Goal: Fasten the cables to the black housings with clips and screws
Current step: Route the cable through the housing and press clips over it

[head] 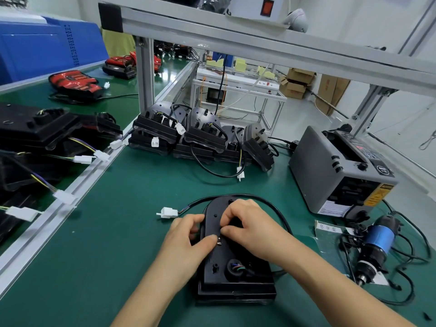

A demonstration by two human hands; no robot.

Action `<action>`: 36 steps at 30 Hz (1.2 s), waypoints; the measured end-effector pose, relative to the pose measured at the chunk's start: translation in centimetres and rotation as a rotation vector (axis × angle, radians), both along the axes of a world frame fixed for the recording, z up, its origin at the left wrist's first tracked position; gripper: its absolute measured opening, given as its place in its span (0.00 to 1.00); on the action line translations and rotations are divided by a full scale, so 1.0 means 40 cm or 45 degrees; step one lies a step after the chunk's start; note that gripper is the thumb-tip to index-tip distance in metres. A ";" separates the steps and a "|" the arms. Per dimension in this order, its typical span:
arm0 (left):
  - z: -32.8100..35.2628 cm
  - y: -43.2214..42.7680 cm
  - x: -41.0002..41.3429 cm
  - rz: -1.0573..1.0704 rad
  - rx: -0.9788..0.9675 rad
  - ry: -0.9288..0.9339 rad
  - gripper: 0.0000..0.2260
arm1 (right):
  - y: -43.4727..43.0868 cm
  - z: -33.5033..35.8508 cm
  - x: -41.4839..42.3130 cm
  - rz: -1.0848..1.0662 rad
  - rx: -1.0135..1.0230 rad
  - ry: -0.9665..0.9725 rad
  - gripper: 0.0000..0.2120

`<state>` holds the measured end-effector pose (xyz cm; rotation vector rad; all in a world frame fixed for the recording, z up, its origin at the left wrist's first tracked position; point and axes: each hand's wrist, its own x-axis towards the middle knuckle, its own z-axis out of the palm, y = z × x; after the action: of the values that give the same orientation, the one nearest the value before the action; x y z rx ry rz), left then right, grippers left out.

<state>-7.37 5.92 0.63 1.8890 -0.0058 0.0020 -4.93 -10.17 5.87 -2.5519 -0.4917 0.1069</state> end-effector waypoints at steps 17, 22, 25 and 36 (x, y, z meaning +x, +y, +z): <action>0.016 0.033 -0.064 -0.157 1.191 -0.846 0.32 | -0.128 -0.057 -0.130 -0.304 -0.054 -0.299 0.12; 0.035 0.044 -0.067 -0.186 1.325 -0.862 0.35 | -0.125 -0.077 -0.140 -0.326 -0.005 -0.333 0.13; 0.030 0.037 -0.073 -0.182 1.343 -0.808 0.35 | -0.125 -0.091 -0.149 -0.344 0.026 -0.335 0.14; 0.080 0.048 0.012 -0.425 0.817 -0.452 0.20 | -0.129 -0.098 -0.176 -0.400 0.118 -0.341 0.12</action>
<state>-6.91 7.86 3.83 2.4805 -0.6292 0.1199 -11.98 -15.34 1.97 -2.5273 -0.1815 -0.3656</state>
